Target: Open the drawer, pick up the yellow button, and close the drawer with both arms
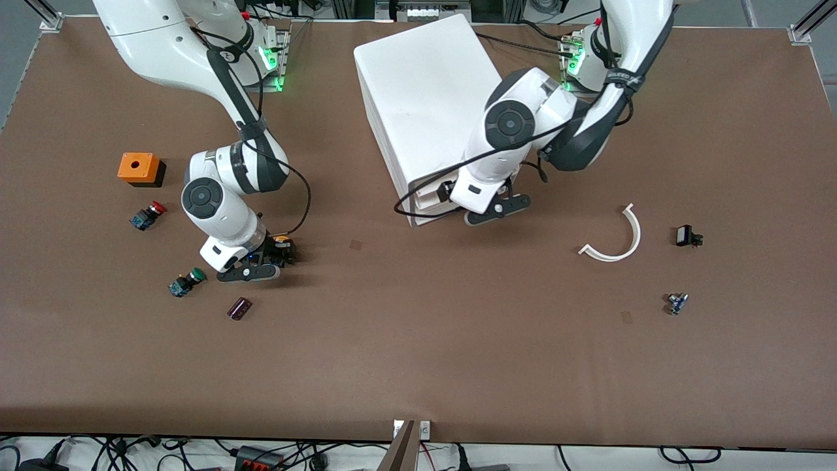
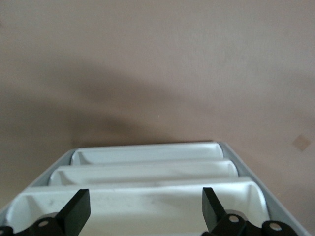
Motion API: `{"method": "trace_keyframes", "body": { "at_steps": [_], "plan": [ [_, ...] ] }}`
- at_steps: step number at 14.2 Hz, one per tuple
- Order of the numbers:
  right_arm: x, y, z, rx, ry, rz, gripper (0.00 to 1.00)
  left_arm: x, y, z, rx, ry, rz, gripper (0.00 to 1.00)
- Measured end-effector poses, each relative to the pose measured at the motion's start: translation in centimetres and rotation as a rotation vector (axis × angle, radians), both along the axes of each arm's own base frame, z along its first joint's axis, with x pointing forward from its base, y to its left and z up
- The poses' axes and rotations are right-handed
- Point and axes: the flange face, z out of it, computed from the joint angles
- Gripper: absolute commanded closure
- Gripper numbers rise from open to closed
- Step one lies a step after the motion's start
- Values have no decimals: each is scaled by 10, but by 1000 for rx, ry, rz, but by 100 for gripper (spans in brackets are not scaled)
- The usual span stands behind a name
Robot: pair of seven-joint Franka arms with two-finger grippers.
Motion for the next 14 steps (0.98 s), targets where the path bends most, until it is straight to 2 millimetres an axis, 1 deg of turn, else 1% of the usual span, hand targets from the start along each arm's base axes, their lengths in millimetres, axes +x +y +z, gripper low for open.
{"method": "trace_keyframes", "body": {
  "at_steps": [2,4,6,8,10,11,14],
  "plan": [
    [10,2,22,2,-2,-1,0,25,31,24,6,-12,44,0],
    [22,1,57,5,-9,-8,0,51,75,51,41,-26,8,0],
    [31,-11,92,1,5,-29,0,74,120,71,43,-44,-48,0],
    [36,-27,128,-4,37,-55,0,94,166,80,41,-61,-92,0],
    [40,-43,163,-11,71,-78,0,104,206,86,51,-48,-139,0],
    [41,-51,179,-17,89,-86,0,106,222,95,53,-42,-162,0],
    [49,-67,235,-26,100,-103,0,99,265,138,59,-20,-270,0]
  ]
}}
